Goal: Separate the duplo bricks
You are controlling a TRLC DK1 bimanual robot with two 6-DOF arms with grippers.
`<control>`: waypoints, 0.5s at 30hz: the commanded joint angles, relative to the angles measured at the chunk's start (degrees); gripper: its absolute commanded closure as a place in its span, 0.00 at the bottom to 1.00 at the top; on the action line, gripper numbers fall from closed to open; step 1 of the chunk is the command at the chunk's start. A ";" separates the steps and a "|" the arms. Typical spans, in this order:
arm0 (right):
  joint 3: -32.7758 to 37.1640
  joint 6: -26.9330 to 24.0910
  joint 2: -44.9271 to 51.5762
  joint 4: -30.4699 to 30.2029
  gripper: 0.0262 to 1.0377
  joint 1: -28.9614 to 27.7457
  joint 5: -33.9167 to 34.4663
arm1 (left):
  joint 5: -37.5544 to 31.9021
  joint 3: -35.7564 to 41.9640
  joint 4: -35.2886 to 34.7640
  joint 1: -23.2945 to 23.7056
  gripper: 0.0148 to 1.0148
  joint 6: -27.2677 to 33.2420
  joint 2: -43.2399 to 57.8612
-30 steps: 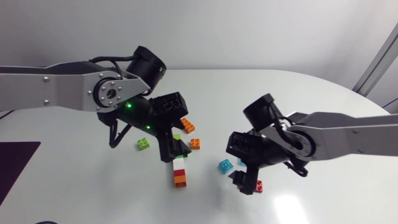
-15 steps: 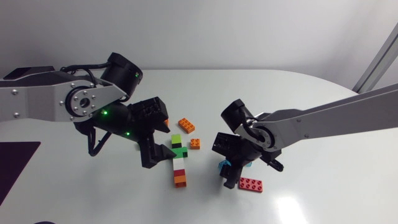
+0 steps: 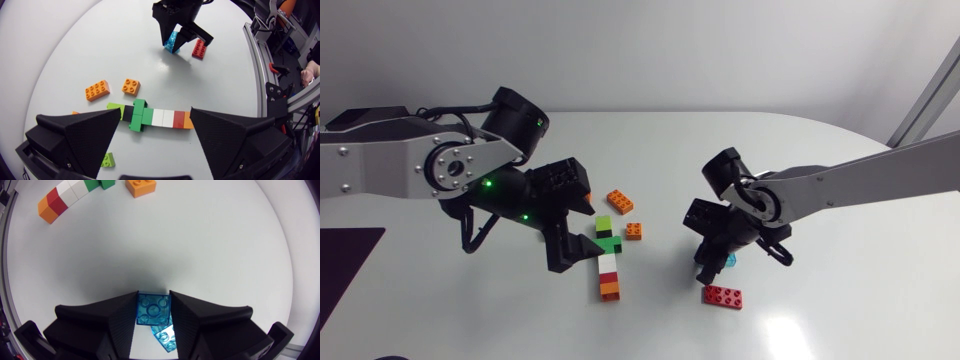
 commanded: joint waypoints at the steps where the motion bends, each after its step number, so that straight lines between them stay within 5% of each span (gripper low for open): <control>1: 0.77 -1.51 2.17 -1.05 0.84 -1.28 0.57 | 0.32 -2.11 0.65 -0.07 0.05 1.40 -0.97; 6: 0.95 -2.74 2.43 -0.88 0.83 -3.13 0.30 | 0.32 -2.72 1.00 0.55 0.05 1.75 -1.06; 7: 0.95 -2.65 2.34 -0.79 0.68 -3.13 0.22 | 0.41 -2.72 1.09 0.72 0.05 1.84 -1.06; 10: 1.04 -2.21 1.20 -0.96 0.02 -2.78 0.04 | 0.41 -2.64 1.61 1.16 0.05 1.84 -0.79; 15: 1.39 -1.07 -2.05 -1.14 0.03 -1.81 -0.57 | 0.41 -3.08 1.79 1.86 0.05 2.37 -0.53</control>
